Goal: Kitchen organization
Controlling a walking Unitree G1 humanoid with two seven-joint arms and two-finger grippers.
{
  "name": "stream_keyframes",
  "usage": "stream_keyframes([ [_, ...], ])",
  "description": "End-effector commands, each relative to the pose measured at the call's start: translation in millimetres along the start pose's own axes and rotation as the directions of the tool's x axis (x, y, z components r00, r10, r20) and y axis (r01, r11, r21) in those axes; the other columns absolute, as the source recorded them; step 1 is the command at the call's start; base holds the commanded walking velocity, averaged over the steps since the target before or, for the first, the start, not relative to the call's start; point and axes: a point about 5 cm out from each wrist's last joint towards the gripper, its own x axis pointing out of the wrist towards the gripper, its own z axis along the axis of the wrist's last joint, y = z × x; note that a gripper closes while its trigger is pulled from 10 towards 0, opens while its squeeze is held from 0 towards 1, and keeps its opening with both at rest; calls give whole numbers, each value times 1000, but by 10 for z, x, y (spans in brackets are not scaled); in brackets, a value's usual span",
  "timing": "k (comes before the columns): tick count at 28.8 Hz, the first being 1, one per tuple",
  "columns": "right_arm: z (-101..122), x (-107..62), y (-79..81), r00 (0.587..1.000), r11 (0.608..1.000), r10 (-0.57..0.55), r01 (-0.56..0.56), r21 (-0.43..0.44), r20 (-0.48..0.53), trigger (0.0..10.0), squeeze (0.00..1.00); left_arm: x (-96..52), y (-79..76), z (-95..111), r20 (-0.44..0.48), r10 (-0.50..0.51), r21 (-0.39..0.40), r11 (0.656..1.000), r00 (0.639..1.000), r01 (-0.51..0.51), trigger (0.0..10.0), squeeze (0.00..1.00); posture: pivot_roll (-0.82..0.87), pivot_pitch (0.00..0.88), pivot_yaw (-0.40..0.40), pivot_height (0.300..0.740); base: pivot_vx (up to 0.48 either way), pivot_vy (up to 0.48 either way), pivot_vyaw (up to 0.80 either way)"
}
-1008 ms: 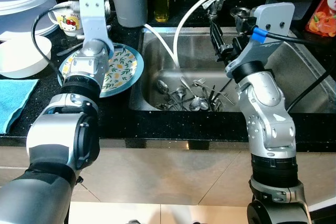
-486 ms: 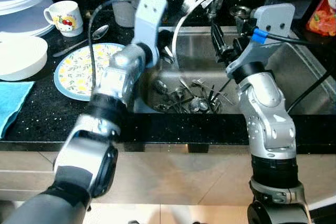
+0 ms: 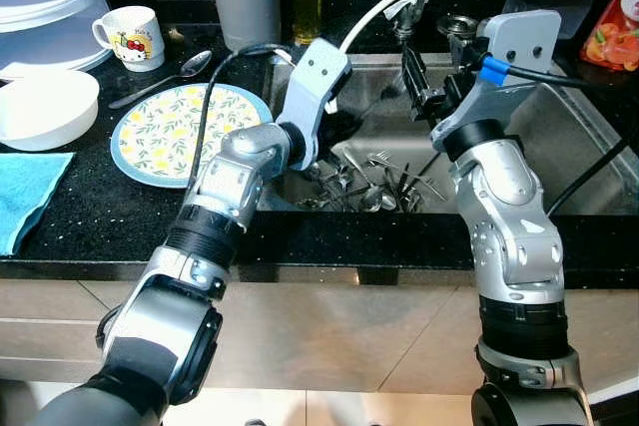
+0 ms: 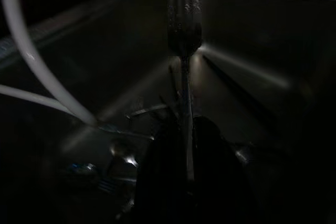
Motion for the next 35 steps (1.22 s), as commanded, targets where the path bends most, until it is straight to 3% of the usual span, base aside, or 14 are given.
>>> stream_keyframes([
  [1,14,-23,-1,1000,1000,1,-1,-7,4,10000,0,20,-83,-23,3,-31,-10,999,1000,31,10000,1000,47,75,51,740,0,0,0],
  [9,14,-24,5,1000,1000,1,-1,-5,3,10000,0,-28,-102,159,137,-31,-6,999,990,32,10000,1000,51,83,50,740,0,0,0],
  [10,13,-24,6,1000,1000,0,0,-4,2,10000,0,-41,-89,198,159,-8,6,1000,987,7,10000,0,51,83,50,740,0,0,0],
  [14,11,-26,5,1000,1000,-1,1,-3,1,10000,0,-65,-33,257,175,78,53,995,981,-89,10000,0,53,87,54,740,0,0,0],
  [17,1,-35,4,1000,1000,-5,5,-1,-3,10000,0,-95,-2,234,105,154,249,953,983,-176,10000,0,55,92,57,740,0,0,0],
  [18,1,-35,4,1000,1000,-5,5,-1,-3,10000,0,-95,-2,234,105,154,249,953,983,-176,10000,0,55,92,57,740,0,0,0],
  [20,-11,-44,0,1000,1000,-8,8,0,-6,10000,0,-140,0,201,52,173,373,910,984,-180,10000,0,58,96,59,740,0,0,0],
  [23,-28,-52,-11,1000,1000,-13,13,1,-11,10000,0,-250,22,276,44,173,455,874,984,-173,10000,0,72,100,59,740,0,0,0],
  [25,-32,-51,-12,1000,1000,-13,13,2,-12,10000,0,-278,50,300,44,186,475,861,982,-184,10000,0,72,100,59,740,0,0,0],
  [29,-40,-34,-4,1000,1000,-10,10,7,-10,10000,0,-443,328,387,11,253,545,810,967,-218,10000,0,90,100,55,740,0,0,0],
  [30,-40,-34,-4,1000,1000,-10,10,7,-10,10000,0,-443,328,387,11,253,545,810,967,-218,10000,0,90,100,55,740,0,0,0],
  [32,-41,-28,-8,1000,1000,-10,10,8,-10,10000,0,-540,471,360,-67,277,562,804,958,-193,10000,0,90,100,55,740,0,0,0],
  [33,-41,-28,-8,1000,1000,-10,10,8,-10,10000,0,-540,471,360,-67,277,562,804,958,-193,10000,0,90,100,55,740,0,0,0],
  [35,-46,-31,-16,1000,1000,-10,10,8,-10,10000,0,-646,614,284,-162,360,564,798,919,-213,10000,0,104,102,52,740,0,0,0],
])
